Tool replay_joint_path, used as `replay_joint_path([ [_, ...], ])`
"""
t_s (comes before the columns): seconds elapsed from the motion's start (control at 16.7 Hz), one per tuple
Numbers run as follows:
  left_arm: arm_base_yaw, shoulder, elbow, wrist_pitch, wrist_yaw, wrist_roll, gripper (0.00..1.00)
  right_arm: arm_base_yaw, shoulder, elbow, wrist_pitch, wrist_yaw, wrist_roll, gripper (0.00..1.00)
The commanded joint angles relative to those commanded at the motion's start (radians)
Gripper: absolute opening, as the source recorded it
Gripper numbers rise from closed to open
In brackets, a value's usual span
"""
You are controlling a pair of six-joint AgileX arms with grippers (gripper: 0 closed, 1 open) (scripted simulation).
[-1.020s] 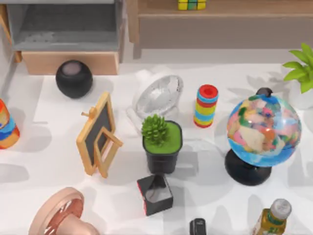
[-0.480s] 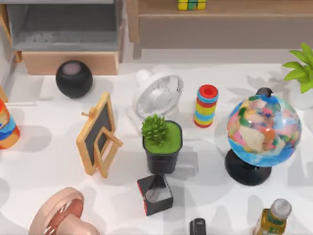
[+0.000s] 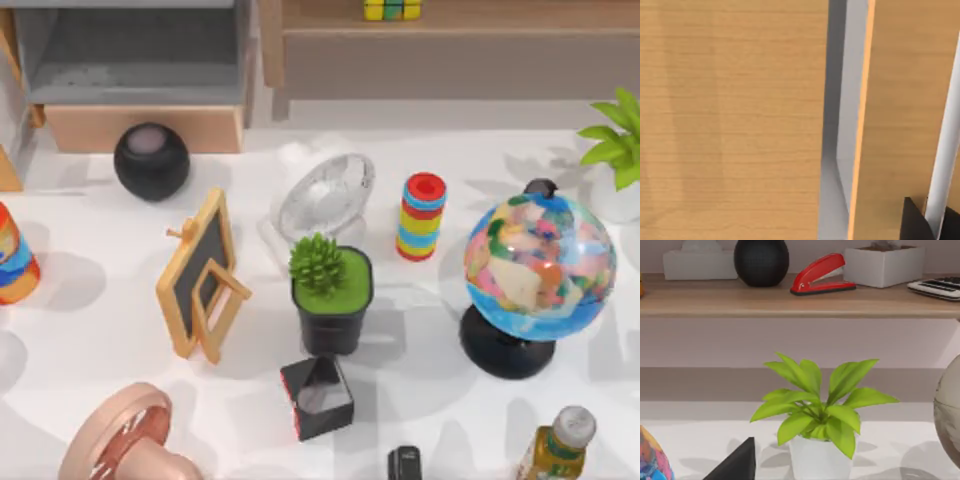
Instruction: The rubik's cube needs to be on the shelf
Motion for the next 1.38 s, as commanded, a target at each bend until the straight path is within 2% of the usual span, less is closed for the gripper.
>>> replay_joint_path([
  [0.24, -0.045, 0.056, 0.127, -0.073, -0.047, -0.005, 0.0, 0.0, 0.0, 0.0, 0.0, 0.0, 0.0, 1.0],
  [0.6, -0.051, 0.07, 0.15, -0.09, -0.055, -0.003, 0.0, 0.0, 0.0, 0.0, 0.0, 0.0, 0.0, 1.0],
  [1.02, -0.108, 0.178, 0.392, -0.214, -0.109, -0.009, 0.0, 0.0, 0.0, 0.0, 0.0, 0.0, 0.0, 1.0],
  [1.32, -0.115, 0.189, 0.415, -0.23, -0.117, -0.009, 0.0, 0.0, 0.0, 0.0, 0.0, 0.0, 0.0, 1.0],
  [1.38, -0.115, 0.189, 0.415, -0.23, -0.117, -0.009, 0.08, 0.0, 0.0, 0.0, 0.0, 0.0, 0.0, 1.0],
])
